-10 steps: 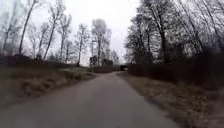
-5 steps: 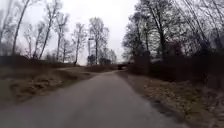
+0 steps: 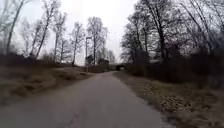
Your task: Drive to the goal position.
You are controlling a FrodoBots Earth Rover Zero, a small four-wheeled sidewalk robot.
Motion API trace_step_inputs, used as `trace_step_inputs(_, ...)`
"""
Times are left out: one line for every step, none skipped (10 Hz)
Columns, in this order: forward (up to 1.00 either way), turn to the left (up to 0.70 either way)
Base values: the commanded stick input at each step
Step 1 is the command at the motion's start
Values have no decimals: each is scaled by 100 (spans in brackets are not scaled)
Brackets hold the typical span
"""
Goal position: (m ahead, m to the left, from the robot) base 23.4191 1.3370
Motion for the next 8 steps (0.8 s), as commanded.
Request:
trace_step_inputs(100,34)
trace_step_inputs(100,40)
trace_step_inputs(100,40)
trace_step_inputs(100,40)
trace_step_inputs(100,38)
trace_step_inputs(100,5)
trace_step_inputs(100,0)
trace_step_inputs(100,0)
